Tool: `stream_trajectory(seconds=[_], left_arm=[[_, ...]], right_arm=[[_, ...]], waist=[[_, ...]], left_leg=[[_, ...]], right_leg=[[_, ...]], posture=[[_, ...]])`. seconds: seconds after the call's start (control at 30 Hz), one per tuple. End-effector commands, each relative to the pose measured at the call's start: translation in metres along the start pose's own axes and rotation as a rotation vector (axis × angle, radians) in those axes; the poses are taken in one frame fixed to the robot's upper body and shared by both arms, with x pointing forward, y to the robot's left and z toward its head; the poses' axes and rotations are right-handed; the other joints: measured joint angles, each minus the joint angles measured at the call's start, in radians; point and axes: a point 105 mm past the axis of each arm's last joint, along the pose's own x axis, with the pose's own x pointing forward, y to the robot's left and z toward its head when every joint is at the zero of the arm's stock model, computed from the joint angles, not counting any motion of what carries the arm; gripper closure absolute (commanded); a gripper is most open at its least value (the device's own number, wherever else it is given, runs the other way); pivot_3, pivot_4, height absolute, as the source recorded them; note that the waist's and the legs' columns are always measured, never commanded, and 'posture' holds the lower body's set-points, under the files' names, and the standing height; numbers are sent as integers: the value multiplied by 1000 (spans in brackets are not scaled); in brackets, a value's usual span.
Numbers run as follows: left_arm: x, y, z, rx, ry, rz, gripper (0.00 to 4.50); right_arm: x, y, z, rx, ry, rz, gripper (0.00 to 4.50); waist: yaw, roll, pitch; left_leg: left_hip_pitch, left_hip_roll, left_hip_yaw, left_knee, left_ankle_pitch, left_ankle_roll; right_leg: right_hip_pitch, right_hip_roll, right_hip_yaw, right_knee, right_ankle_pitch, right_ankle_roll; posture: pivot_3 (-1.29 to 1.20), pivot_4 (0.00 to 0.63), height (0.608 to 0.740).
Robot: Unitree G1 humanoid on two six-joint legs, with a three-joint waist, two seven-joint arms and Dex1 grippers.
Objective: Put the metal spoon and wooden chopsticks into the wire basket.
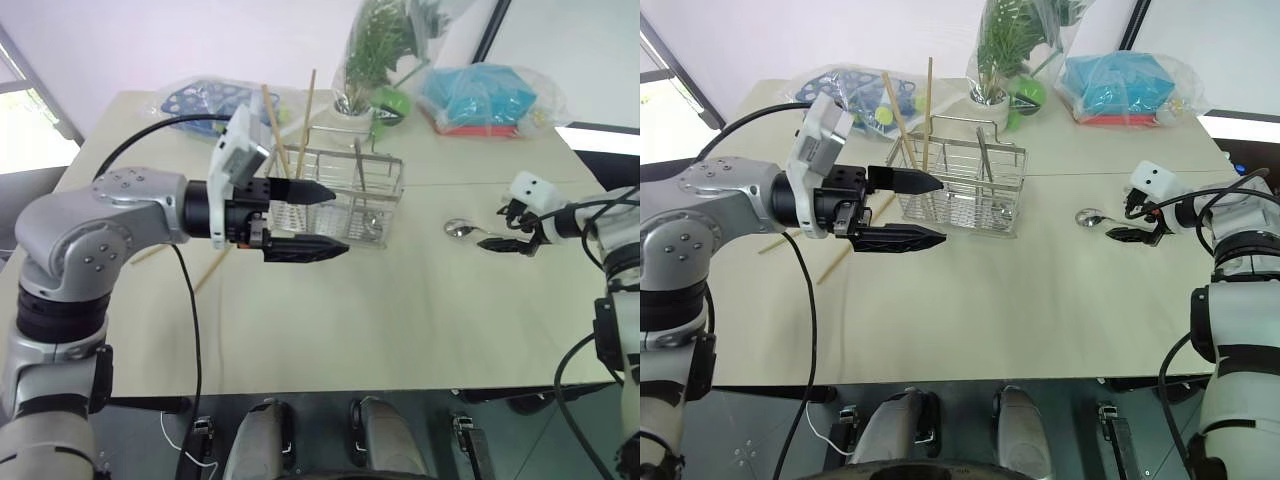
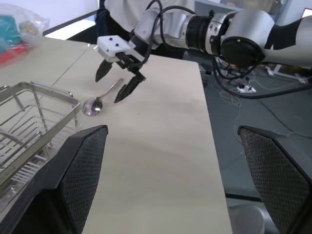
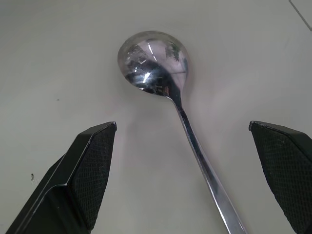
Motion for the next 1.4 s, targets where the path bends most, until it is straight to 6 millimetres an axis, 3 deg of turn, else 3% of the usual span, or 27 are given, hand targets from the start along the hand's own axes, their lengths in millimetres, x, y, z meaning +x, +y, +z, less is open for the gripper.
stream_trajectory(seconds=[0.03, 0.13, 0.23, 0.4, 0.73, 0.97, 1.2, 1.33, 1.4], left_arm=[[-3, -5, 11, 47, -35, 1, 12], [-3, -5, 12, 52, -38, 8, 12], [-3, -5, 14, 55, -43, 12, 0], [-5, -4, 18, 60, -48, 19, 0], [-6, -2, 23, 63, -60, 27, 0], [-6, -3, 22, 57, -66, 27, 0], [-5, -2, 22, 52, -73, 32, 0], [-6, -1, 22, 49, -73, 37, 0], [-6, 0, 22, 51, -74, 42, 0]], right_arm=[[-4, -8, 8, -26, -23, -45, 0], [-3, -8, 8, -9, -27, -53, 0], [-2, -7, 9, -10, -36, -49, 844], [0, -6, 10, -11, -38, -45, 3305], [0, -3, 6, -20, -19, -26, 3305], [4, 8, -7, -15, 33, 43, 3305], [7, -1, 4, 6, -27, -37, 3305], [2, 0, 5, -20, -29, -9, 4460], [2, 0, 3, -11, -20, -10, 4460]], waist=[[0, 0, 0], [0, 0, 0], [0, 0, 0], [0, 0, 0], [0, 0, 0], [1, 0, 0], [-1, 0, 0], [-1, 0, 0], [0, 0, 0]], left_leg=[[0, 0, 0, 0, 0, 0], [0, 0, 0, 0, 0, 0], [0, 0, 0, 0, 0, -1], [0, 0, 0, 0, 0, -1], [1, 0, 0, 0, 1, -1], [1, 0, 0, 0, 1, -1], [1, 0, 0, 0, 1, -1], [1, 0, 0, 0, 1, -2], [2, 0, 0, 0, 1, -2]], right_leg=[[0, 0, 0, 0, 0, 0], [0, 0, 0, 0, 0, 0], [0, 0, 0, 0, 0, 0], [0, 0, 0, 1, 0, 1], [0, 0, 0, 1, 0, 1], [0, 0, 0, 1, 1, 1], [0, 0, 0, 2, 1, 1], [0, 0, 0, 2, 1, 1], [1, 0, 0, 2, 1, 1]], posture=[[0, 150, 720], [0, 150, 720], [0, 150, 720], [0, 150, 720], [0, 150, 720], [0, 150, 720], [0, 150, 720], [0, 150, 720], [0, 150, 720]])
